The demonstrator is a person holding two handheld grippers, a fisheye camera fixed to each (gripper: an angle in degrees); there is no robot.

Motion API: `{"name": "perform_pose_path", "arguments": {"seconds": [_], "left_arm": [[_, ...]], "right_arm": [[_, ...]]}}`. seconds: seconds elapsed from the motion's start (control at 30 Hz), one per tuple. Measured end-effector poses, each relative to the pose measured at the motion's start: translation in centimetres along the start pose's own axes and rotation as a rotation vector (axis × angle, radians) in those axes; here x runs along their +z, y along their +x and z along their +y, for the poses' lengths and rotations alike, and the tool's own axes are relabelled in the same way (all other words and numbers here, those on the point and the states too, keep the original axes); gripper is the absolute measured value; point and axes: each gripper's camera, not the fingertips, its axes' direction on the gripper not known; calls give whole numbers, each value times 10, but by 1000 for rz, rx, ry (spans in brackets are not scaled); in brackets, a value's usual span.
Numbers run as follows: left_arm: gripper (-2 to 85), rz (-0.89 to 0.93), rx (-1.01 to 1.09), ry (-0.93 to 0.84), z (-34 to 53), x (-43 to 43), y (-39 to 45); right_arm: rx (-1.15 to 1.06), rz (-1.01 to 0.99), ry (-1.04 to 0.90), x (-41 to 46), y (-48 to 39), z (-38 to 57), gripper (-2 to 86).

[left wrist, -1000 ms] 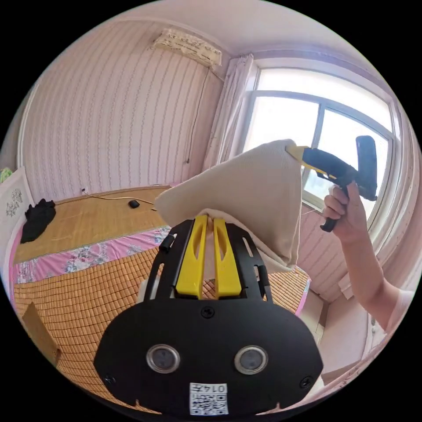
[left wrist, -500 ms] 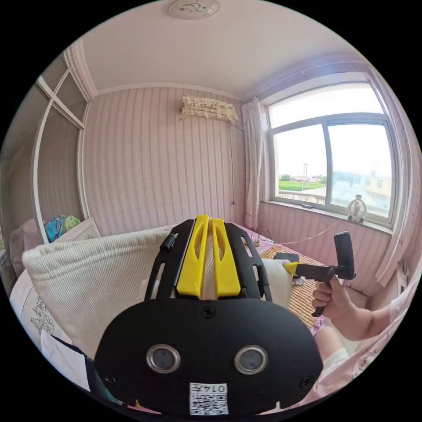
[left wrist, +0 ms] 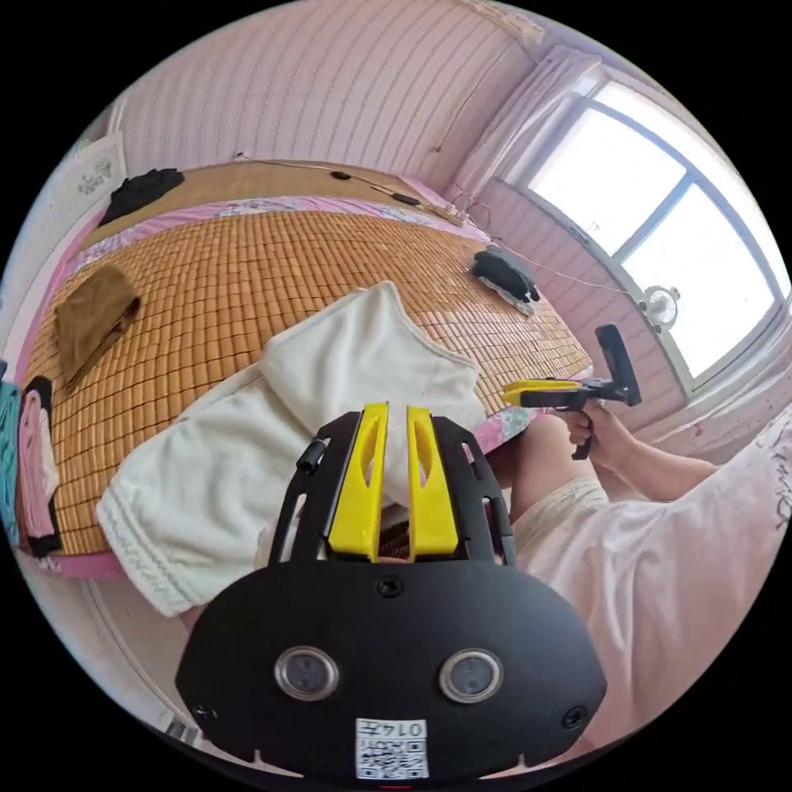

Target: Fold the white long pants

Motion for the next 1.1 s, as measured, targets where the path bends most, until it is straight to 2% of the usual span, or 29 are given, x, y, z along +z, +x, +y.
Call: {"name": "perform_pose_path", "arguments": {"seconds": [0.03,0.1,0.17,0.27,0.33,0.4,0.43,0.47,0.6,0.67,0.73,0.87,1.0,1.1], "left_arm": [[50,-48,-40,5,6,-10,-11],[55,-275,-192,47,26,-49,-57],[69,-423,-306,38,34,-66,-93],[110,-390,-481,18,36,-72,-147],[123,-365,-515,-39,31,-61,-167],[115,-397,-531,-205,26,-30,-185],[108,-411,-532,-261,27,-22,-188],[94,-442,-516,-325,28,-12,-191],[29,-453,-515,-167,18,-53,-188],[18,-422,-481,-79,5,-80,-185],[10,-376,-437,42,-14,-114,-179],[7,-269,-290,413,-41,-212,-153],[19,-230,-271,701,2,-292,-165],[33,-299,-267,642,51,-294,-195]], "right_arm": [[-32,7,16,1,-3,-14,184],[-52,34,31,7,-4,-39,210],[-42,14,8,27,-2,-75,228],[-48,-42,-96,61,-7,-116,226],[-37,-62,-154,78,-12,-133,219],[-47,45,-201,90,-20,-140,168],[-70,185,-218,95,-28,-139,94],[-150,243,-201,92,-39,-136,53],[-236,110,-91,51,-46,-136,41],[-205,-66,80,-7,-26,-145,38],[-200,-109,245,-63,-12,-148,35],[-175,23,639,-203,29,-112,31],[-67,166,866,-281,83,-44,36],[80,331,891,-291,131,18,48]]}}
